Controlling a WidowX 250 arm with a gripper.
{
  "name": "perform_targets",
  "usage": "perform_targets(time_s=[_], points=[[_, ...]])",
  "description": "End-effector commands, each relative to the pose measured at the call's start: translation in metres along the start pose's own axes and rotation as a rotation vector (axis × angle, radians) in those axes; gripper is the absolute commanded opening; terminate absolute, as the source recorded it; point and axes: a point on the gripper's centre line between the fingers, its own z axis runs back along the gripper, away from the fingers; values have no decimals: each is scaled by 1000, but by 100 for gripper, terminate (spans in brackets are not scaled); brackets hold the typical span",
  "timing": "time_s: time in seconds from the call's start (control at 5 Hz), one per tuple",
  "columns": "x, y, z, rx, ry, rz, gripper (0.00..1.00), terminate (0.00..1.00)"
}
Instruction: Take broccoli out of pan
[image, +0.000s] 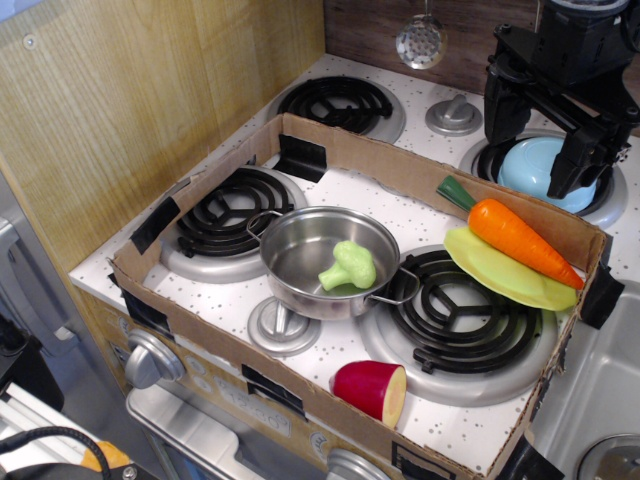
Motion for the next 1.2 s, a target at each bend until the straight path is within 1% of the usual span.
perform_targets(time_s=[0.0, 0.2, 0.4, 0.6, 0.8, 1.0], points=[[0, 0, 0, 0, 0, 0, 100, 0], [-19, 5, 8, -58, 11, -169, 100, 0], [-39, 16, 13, -80, 33, -346, 100, 0], [-55, 22, 9, -86, 34, -436, 100, 0], [-69, 31, 0, -106, -9, -616, 100, 0], [-86, 35, -4, -87, -8, -761, 100, 0]])
